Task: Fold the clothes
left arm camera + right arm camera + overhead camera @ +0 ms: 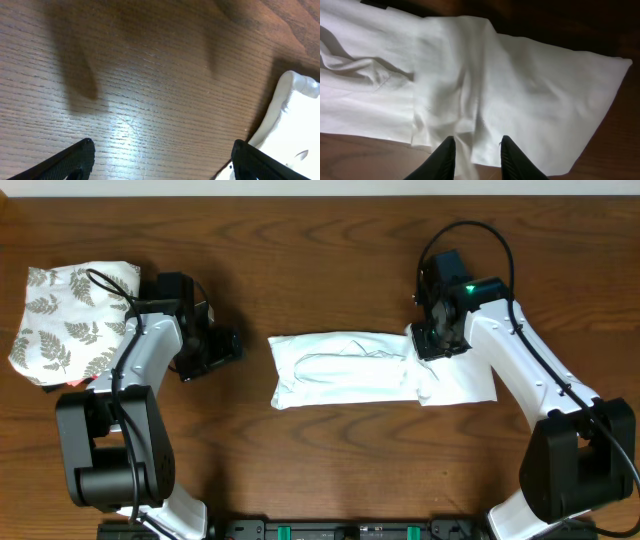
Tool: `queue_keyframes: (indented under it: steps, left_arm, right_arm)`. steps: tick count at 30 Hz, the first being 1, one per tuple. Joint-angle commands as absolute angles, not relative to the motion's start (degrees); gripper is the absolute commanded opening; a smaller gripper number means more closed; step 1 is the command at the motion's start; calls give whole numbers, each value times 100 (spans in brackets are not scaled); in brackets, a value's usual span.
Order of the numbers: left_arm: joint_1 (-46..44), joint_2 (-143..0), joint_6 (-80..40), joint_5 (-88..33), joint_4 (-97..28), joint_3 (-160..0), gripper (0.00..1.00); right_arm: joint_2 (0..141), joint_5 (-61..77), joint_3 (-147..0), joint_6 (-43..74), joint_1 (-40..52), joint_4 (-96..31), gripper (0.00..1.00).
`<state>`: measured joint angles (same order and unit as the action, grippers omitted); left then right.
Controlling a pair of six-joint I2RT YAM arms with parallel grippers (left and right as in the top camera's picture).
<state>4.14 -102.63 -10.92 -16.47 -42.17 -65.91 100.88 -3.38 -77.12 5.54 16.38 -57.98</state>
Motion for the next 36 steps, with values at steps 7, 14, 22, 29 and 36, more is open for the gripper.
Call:
queue_keyframes:
  steps: [7, 14, 22, 29, 36]
  left_arm:
    - [438, -10141, -1105, -1599, -4235, -6517, 88]
    - [438, -10141, -1105, -1599, -4233, -6517, 88]
    - [438, -10141, -1105, -1599, -4259, -6517, 88]
    - [438, -10141, -1105, -1601, -4261, -6517, 88]
    - [438, -10141, -1105, -1601, -4276, -6517, 88]
  right_arm:
    - [10160, -368, -7682, 569, 1688, -5780, 25]
    - [10388, -104, -7561, 576, 1763, -5621, 4]
    - [11157, 183, -7441, 574, 1841, -4939, 3]
    - [11824, 567, -7441, 574, 1959, -4637, 1]
    - [11502, 534, -7614, 727, 1957, -4735, 2]
